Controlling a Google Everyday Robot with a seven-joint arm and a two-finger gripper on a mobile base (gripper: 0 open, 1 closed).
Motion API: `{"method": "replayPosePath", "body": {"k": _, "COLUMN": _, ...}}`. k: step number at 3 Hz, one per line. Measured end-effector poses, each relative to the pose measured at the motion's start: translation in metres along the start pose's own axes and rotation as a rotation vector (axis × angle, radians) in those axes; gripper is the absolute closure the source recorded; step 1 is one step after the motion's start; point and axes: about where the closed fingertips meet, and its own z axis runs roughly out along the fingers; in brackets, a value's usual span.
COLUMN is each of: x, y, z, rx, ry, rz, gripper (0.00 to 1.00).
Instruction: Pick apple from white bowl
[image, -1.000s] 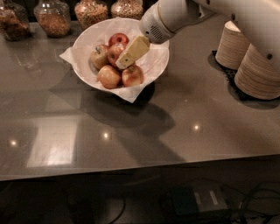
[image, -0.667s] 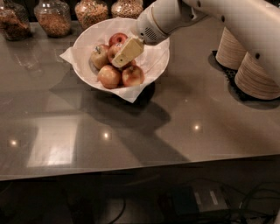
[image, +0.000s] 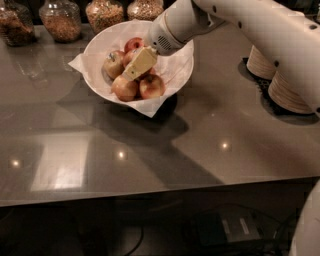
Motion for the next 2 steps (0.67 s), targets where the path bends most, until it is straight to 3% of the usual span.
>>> {"method": "replayPosePath", "body": {"k": 1, "x": 0.0041, "y": 0.0001, "z": 0.0098, "rx": -0.018, "ry": 0.009, "rz": 0.011, "gripper": 0.2}}
{"method": "replayPosePath", "body": {"k": 2, "x": 0.0064, "y": -0.0009, "z": 0.0141, "rx": -0.021, "ry": 0.014, "rz": 0.015, "gripper": 0.37}}
